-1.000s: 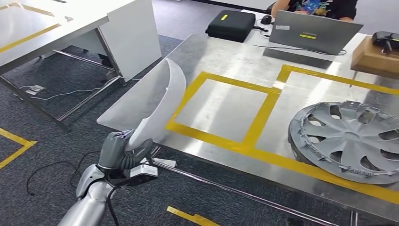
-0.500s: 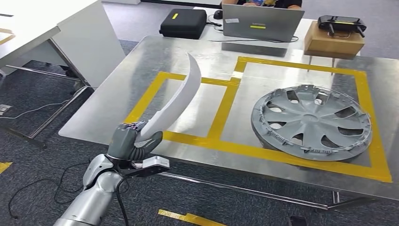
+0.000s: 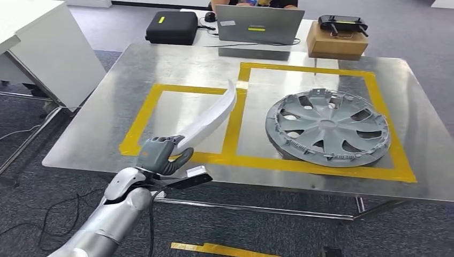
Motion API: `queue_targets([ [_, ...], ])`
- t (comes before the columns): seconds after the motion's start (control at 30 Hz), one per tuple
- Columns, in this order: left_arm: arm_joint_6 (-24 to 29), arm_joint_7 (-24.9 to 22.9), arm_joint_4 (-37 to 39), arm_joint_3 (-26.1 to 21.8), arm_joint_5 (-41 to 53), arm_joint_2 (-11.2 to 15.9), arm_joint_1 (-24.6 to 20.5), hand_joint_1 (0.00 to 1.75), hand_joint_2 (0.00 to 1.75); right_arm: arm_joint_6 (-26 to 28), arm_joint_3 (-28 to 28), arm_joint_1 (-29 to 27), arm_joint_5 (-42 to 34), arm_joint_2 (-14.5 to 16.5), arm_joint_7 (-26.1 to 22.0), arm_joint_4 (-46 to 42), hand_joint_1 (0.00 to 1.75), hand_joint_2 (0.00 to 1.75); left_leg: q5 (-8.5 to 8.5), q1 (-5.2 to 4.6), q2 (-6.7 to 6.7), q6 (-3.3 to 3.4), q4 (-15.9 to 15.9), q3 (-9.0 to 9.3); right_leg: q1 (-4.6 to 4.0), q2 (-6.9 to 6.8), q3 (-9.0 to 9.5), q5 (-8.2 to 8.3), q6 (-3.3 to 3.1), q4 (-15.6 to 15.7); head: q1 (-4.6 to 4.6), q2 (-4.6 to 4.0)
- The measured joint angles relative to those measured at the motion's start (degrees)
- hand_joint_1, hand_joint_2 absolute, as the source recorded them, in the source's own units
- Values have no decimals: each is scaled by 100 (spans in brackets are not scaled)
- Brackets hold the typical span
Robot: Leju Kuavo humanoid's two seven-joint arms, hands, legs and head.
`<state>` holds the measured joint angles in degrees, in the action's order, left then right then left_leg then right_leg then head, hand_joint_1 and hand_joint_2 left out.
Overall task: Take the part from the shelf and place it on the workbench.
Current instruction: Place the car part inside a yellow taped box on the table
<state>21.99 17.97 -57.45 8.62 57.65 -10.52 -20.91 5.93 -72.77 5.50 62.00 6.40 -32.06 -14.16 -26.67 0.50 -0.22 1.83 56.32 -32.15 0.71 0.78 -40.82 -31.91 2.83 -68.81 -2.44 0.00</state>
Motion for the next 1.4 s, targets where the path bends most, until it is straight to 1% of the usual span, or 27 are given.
queue_targets([
  [0.03,33,-171,108,17,198,5,-38,175,175,-5,11,4,15,0,7,3,0,0,-1,-8,78,1,1,-4,4,-36,-144,-106,17,-312,1,0],
  [0.07,68,-354,235,44,415,9,-89,175,175,-10,20,1,32,-1,18,6,0,0,-2,-12,145,2,3,-8,6,-52,-186,-104,28,-425,1,0],
  [0.1,101,-543,372,75,635,7,-150,175,175,-14,29,-1,52,-2,35,9,0,0,-4,-15,203,0,4,-9,5,-69,-109,2,31,-302,-2,0],
  [0.13,126,-727,510,105,846,1,-222,175,175,-19,40,0,68,-4,53,10,0,0,-6,-17,255,-4,5,-6,4,-107,80,181,25,28,-1,0],
  [0.17,144,-922,655,133,1060,-9,-306,175,175,-24,52,10,81,-6,69,11,0,0,-11,-22,300,-14,8,-1,-6,-211,321,343,12,468,-3,0],
  [0.2,153,-1137,795,157,1264,-17,-397,175,175,-31,68,32,97,-8,86,11,0,0,-18,-39,338,-31,15,-4,-23,-303,536,459,-16,845,-2,0],
  [0.23,153,-1352,935,180,1450,-22,-492,175,175,-39,86,56,110,-9,98,12,0,0,-21,-57,373,-52,22,-7,-40,-372,680,519,-50,1100,4,0],
  [0.27,149,-1559,1079,203,1618,-27,-580,175,175,-48,107,77,125,-9,109,13,0,0,-21,-74,404,-74,27,-10,-56,-409,741,524,-82,1212,10,0],
  [0.3,144,-1741,1211,219,1749,-31,-662,175,175,-57,127,91,139,-9,115,14,0,0,-16,-85,436,-98,21,-9,-66,-367,750,534,-118,1219,16,0],
  [0.33,138,-1890,1341,227,1861,-33,-739,175,175,-66,145,95,152,-10,117,15,0,0,-23,-86,461,-89,15,-3,-64,-337,744,550,-128,1224,18,0],
  [0.37,133,-2020,1463,231,1960,-34,-819,175,175,-76,162,97,167,-10,119,16,0,0,-21,-88,477,-41,9,-1,-61,-317,744,562,-131,1232,26,0],
  [0.43,108,-2279,1706,231,2218,-24,-993,175,175,-102,199,103,201,-11,121,19,0,0,-28,-93,483,82,9,-3,-58,-297,749,581,-124,1247,42,0],
  [0.47,85,-2421,1820,231,2373,-19,-1076,175,175,-115,222,108,220,-11,123,21,0,0,-15,-94,482,120,8,-4,-63,-290,748,579,-129,1246,50,0],
  [0.5,60,-2571,1926,231,2509,-14,-1148,175,175,-128,249,112,237,-11,123,24,0,0,-10,-92,481,121,5,-3,-69,-287,747,576,-134,1244,50,0],
  [0.57,27,-2817,2101,231,2657,3,-1266,175,175,-147,295,120,262,-11,124,32,0,0,9,-84,481,99,-2,-3,-82,-287,741,573,-153,1234,50,0],
  [0.63,21,-2940,2235,231,2677,25,-1356,175,175,-156,326,127,272,-11,125,37,0,0,27,-75,480,51,-5,-4,-94,-292,729,573,-173,1222,50,0],
  [0.73,18,-3023,2364,232,2685,45,-1440,175,175,-162,356,136,279,-11,125,37,0,0,41,-56,479,-92,-7,-13,-106,-296,706,575,-198,1199,48,0],
  [0.77,19,-3104,2397,239,2690,60,-1458,175,175,-168,368,137,289,-11,128,37,0,0,41,-52,479,-132,-7,-15,-108,-296,701,575,-202,1192,48,0],
  [0.8,20,-3235,2431,260,2696,86,-1479,175,175,-177,384,136,308,-11,135,37,0,0,42,-50,479,-156,-7,-17,-108,-295,698,577,-204,1187,47,0],
  [0.9,22,-3729,2539,378,2712,262,-1576,175,175,-199,450,129,391,-11,171,39,0,0,48,-51,481,-176,-7,-23,-107,-290,691,585,-215,1185,45,0],
  [0.97,25,-3967,2615,415,2714,458,-1633,175,175,-216,495,116,453,-11,196,43,0,0,50,-51,482,-181,-6,-26,-106,-286,688,590,-221,1185,45,0],
  [1.03,33,-4097,2664,416,2715,669,-1655,175,175,-231,545,99,507,-11,222,46,0,0,52,-52,482,-183,-4,-28,-105,-286,685,592,-222,1185,46,0],
  [1.17,50,-4140,2726,414,2717,1003,-1656,175,175,-240,623,91,546,-11,239,49,0,0,57,-53,474,-189,0,-31,-105,-303,685,594,-223,1185,45,0],
  [1.3,17,-4192,2756,407,2718,1195,-1654,175,175,-252,675,86,572,-11,240,51,0,0,58,-54,472,-191,0,-34,-103,-304,686,595,-223,1185,44,0],
  [1.4,24,-4119,2759,368,2718,1285,-1649,175,175,-257,720,67,586,-11,235,59,0,0,56,-59,473,-189,1,-33,-99,-301,685,596,-223,1185,45,0],
])
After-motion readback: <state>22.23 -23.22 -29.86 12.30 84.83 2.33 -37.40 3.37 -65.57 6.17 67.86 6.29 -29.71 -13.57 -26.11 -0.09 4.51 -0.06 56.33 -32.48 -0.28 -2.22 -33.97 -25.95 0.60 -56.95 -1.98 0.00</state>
